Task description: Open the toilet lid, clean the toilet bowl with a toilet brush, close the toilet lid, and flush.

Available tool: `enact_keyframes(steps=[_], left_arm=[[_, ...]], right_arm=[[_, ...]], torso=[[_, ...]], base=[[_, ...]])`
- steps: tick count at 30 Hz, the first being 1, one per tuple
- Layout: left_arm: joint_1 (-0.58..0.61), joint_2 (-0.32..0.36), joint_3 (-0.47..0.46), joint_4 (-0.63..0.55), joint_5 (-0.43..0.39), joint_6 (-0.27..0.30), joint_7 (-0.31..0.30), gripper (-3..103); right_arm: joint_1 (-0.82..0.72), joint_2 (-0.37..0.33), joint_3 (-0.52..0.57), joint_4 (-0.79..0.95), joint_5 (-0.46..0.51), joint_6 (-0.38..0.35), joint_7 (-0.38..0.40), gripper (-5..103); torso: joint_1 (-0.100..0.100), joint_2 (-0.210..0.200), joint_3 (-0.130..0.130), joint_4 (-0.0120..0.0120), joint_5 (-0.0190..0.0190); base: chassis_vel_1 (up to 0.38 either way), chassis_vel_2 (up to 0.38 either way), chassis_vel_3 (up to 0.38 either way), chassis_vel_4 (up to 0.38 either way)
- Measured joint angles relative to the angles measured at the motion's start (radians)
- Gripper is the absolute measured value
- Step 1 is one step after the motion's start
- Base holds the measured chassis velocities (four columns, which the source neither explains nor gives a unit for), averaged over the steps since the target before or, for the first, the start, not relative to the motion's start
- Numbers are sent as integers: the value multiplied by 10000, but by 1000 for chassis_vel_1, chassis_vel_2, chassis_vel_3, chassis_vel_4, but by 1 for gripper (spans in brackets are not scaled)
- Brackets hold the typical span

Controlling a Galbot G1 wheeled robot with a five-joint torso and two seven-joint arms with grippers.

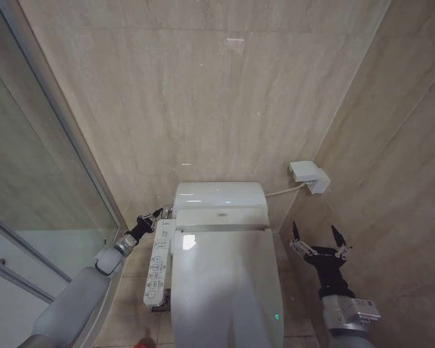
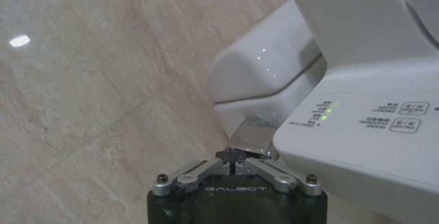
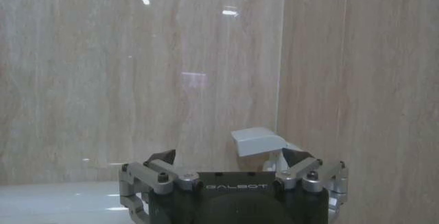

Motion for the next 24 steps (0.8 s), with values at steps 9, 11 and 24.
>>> enact_keyframes(steps=[9, 11, 24], left_arm=[[177, -6, -48, -244, 93, 18, -5, 0], [184, 51, -20, -370, 149, 73, -2, 0], [46, 82, 19, -494, 241, 227, 9, 0]], right_arm=[[0, 0, 0, 0, 0, 0, 0, 100], [0, 0, 0, 0, 0, 0, 0, 100], [0, 0, 0, 0, 0, 0, 0, 100]], torso=[[0, 0, 0, -1, -1], [0, 0, 0, -6, -3], [0, 0, 1, 1, 0]], base=[[0, 0, 0, 0], [0, 0, 0, 0], [0, 0, 0, 0]])
